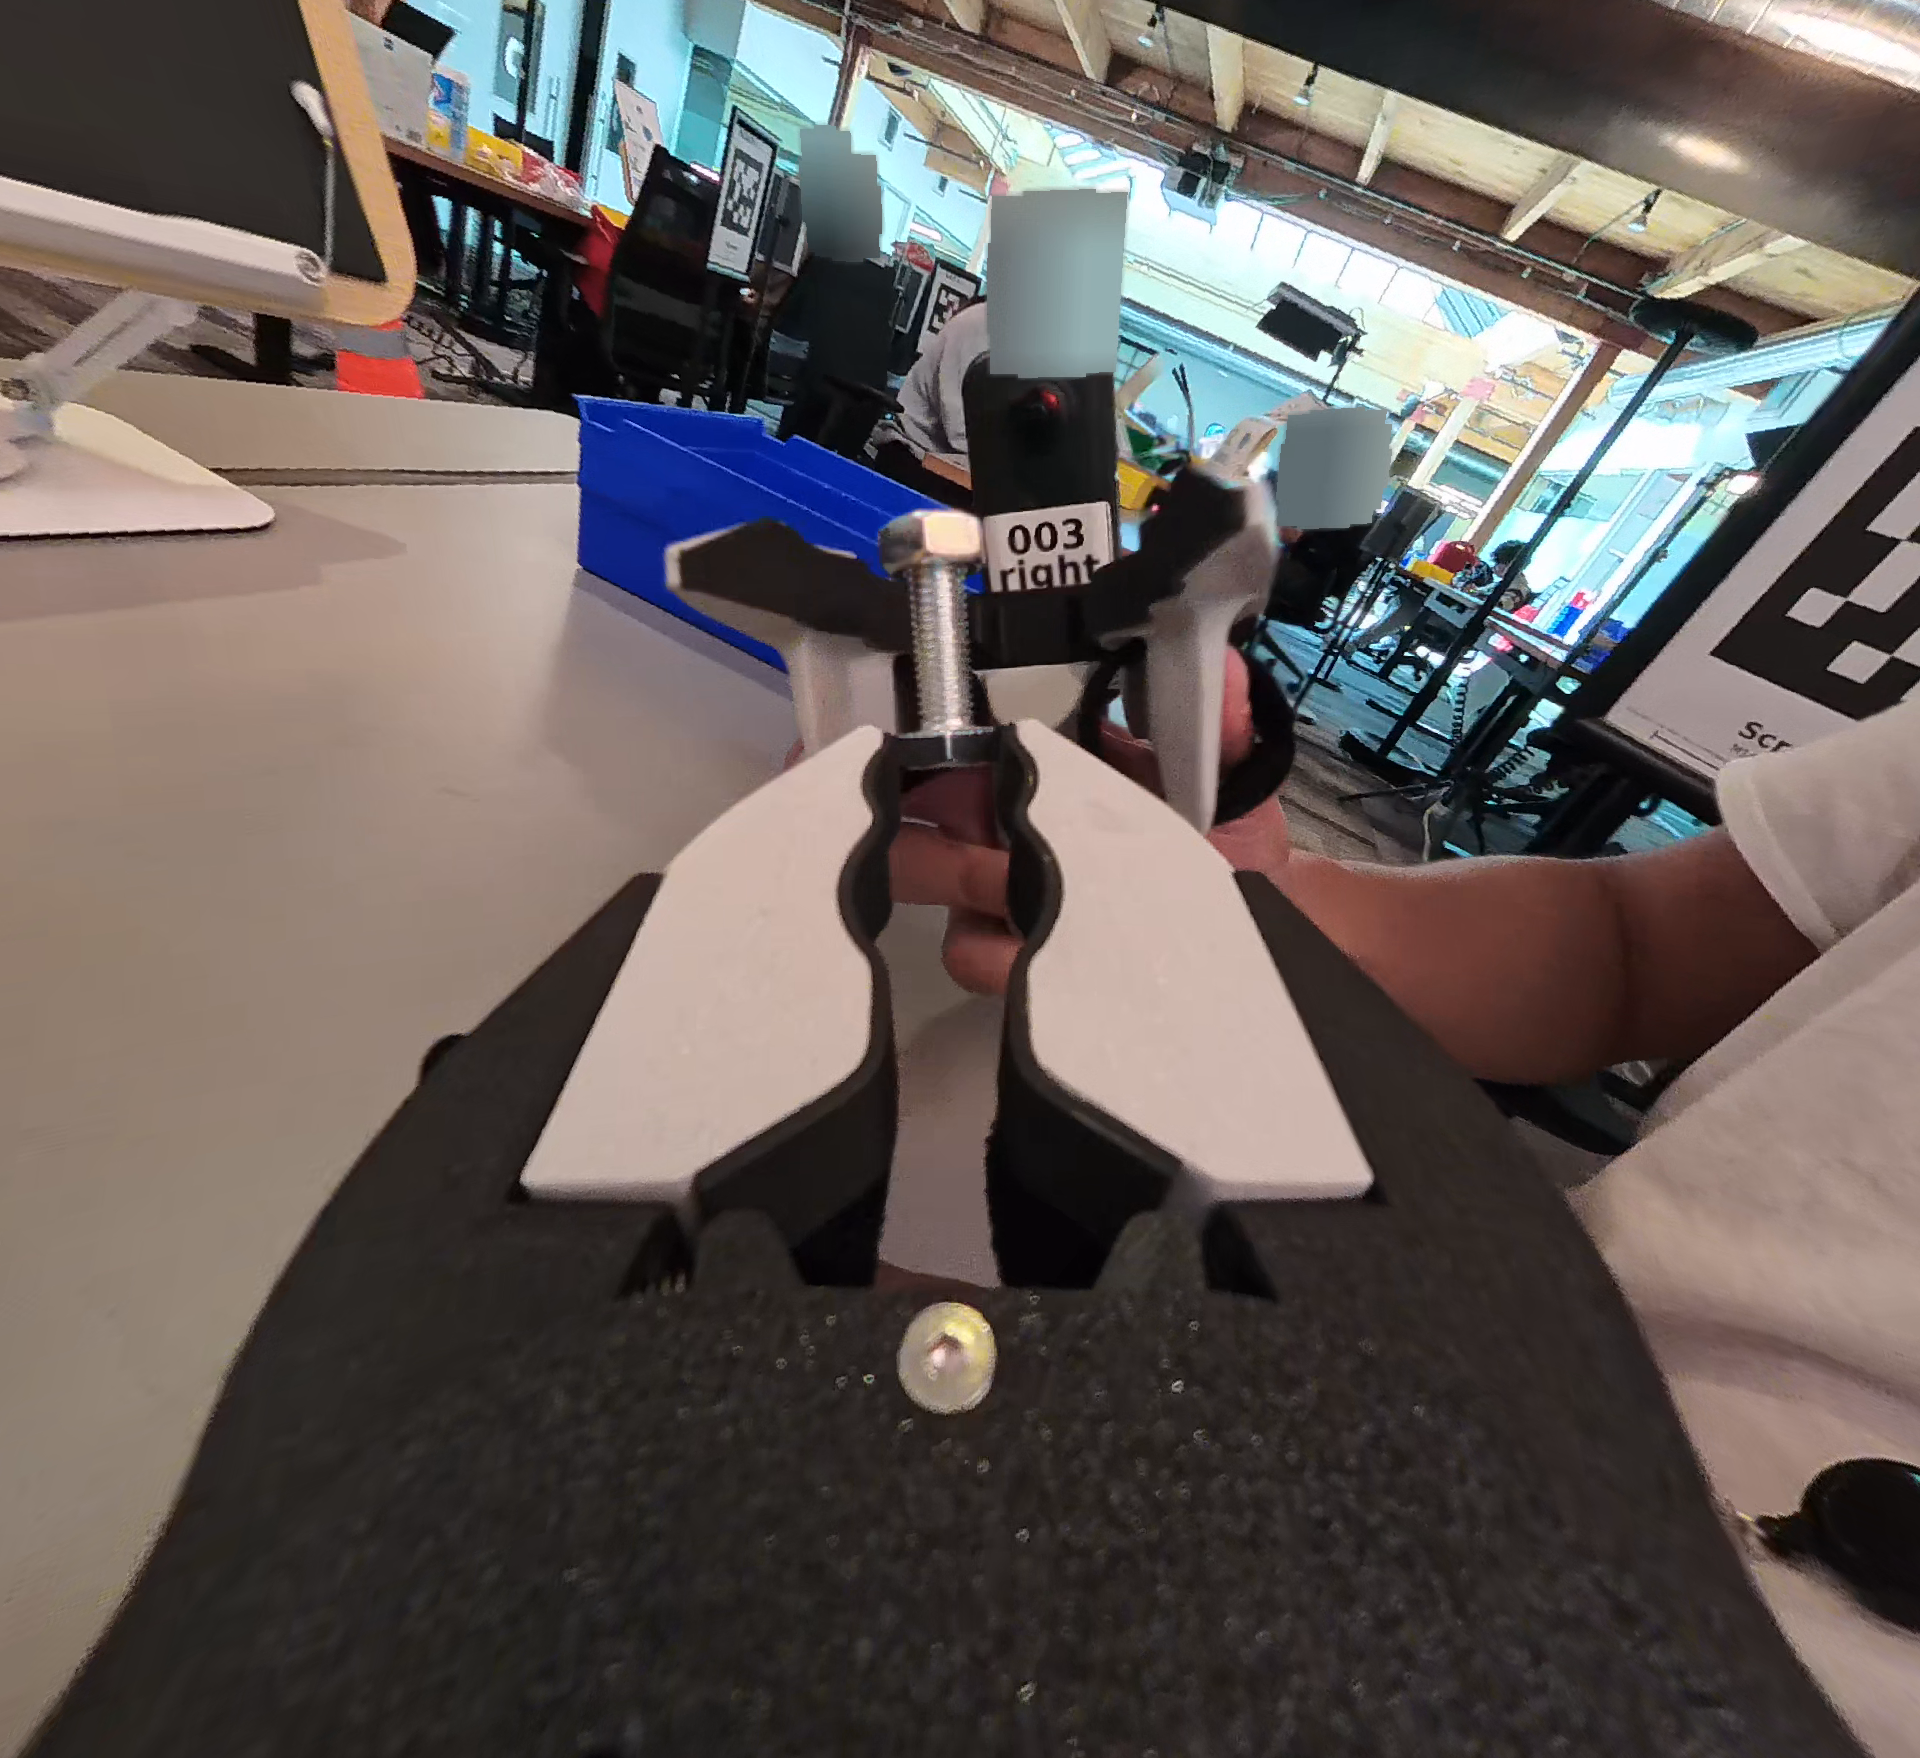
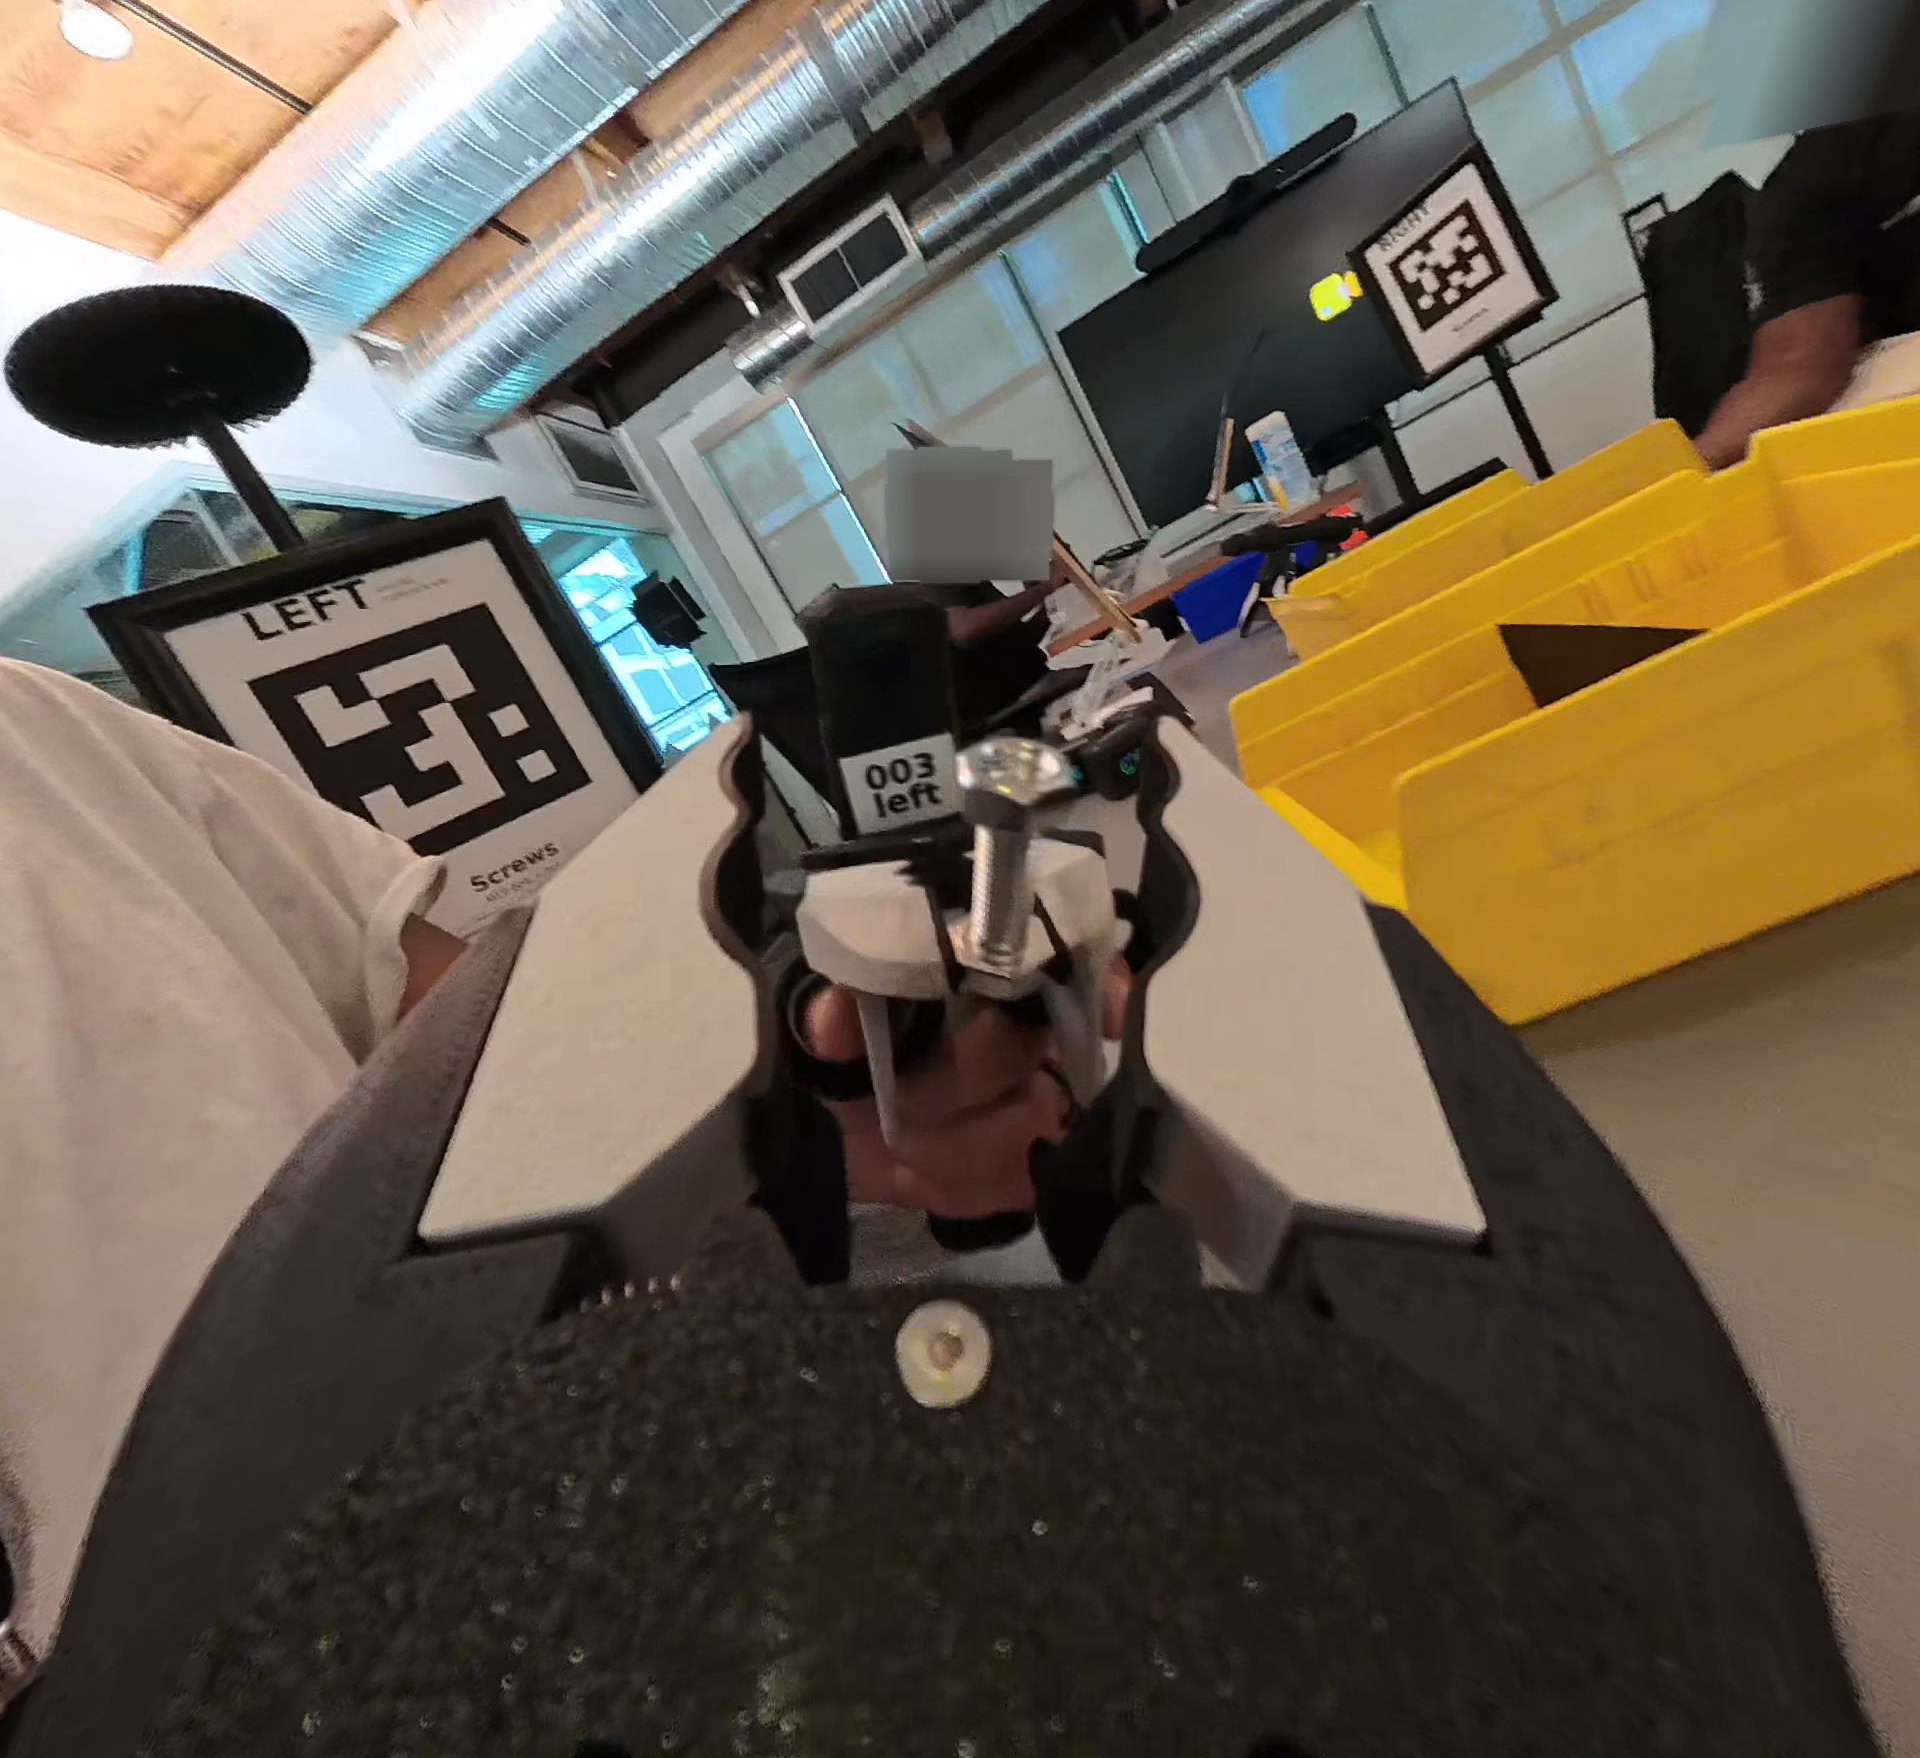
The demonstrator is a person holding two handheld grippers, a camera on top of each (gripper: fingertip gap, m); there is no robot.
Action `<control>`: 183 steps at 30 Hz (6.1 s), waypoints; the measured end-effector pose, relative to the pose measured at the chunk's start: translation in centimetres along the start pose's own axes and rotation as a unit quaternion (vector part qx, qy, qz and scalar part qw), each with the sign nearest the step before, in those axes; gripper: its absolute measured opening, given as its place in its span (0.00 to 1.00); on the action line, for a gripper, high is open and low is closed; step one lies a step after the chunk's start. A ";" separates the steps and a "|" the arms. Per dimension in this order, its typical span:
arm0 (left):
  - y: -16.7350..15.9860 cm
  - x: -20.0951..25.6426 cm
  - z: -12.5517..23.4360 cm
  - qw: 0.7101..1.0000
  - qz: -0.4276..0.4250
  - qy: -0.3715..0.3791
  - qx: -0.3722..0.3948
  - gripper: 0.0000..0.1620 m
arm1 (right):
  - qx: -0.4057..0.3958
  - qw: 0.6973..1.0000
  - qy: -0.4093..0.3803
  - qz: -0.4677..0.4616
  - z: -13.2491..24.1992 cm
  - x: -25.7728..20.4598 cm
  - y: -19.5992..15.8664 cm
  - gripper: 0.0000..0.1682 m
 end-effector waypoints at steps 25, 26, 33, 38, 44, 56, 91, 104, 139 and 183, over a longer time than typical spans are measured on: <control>1.0 -1.9 0.5 0.962 0.223 -0.113 0.112 0.10 | 0.104 0.994 -0.026 0.025 1.4 -1.0 2.3 0.43; 1.0 -1.8 0.3 0.962 0.222 -0.114 0.112 0.10 | 0.115 0.993 -0.017 0.014 0.8 -1.1 2.1 0.43; 1.9 -3.4 1.2 0.964 0.209 -0.081 0.142 0.10 | 0.130 0.990 -0.040 -0.027 0.5 -0.7 0.4 0.47; 2.0 -4.3 2.0 0.973 0.191 -0.063 0.117 0.10 | -0.001 0.996 -0.089 -0.001 1.9 0.6 -0.1 0.41; 1.0 -3.0 1.2 0.983 0.155 -0.082 0.048 0.10 | -0.218 0.949 -0.152 0.170 3.5 0.0 1.8 0.35; 0.6 -1.9 0.5 0.991 0.102 -0.079 0.017 0.11 | -0.281 0.933 -0.134 0.178 3.3 -2.4 2.4 0.18; 0.2 -0.5 -0.1 0.992 0.065 -0.109 -0.001 0.11 | -0.165 0.983 -0.044 0.068 -0.4 -1.7 2.2 0.42; 1.3 -3.9 1.8 0.993 0.102 -0.031 0.044 0.11 | -0.126 0.989 -0.044 0.066 0.2 -2.5 2.8 0.45; 0.2 -1.3 -0.1 0.992 0.088 -0.095 0.000 0.11 | -0.124 0.992 -0.024 0.027 -1.5 -0.9 1.2 0.46; 0.6 -2.7 1.1 0.989 0.109 -0.091 0.029 0.11 | -0.113 0.990 -0.046 0.066 -2.5 -0.8 0.4 0.47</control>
Point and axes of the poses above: each gripper's, where its closed fingertips meet, z back along the fingers, y out of its top, x = y × z across the jaws, the point moved 7 cm from there along z, back along the fingers, and after that the axes turned 6 degrees about y, right-handed, at the moved point
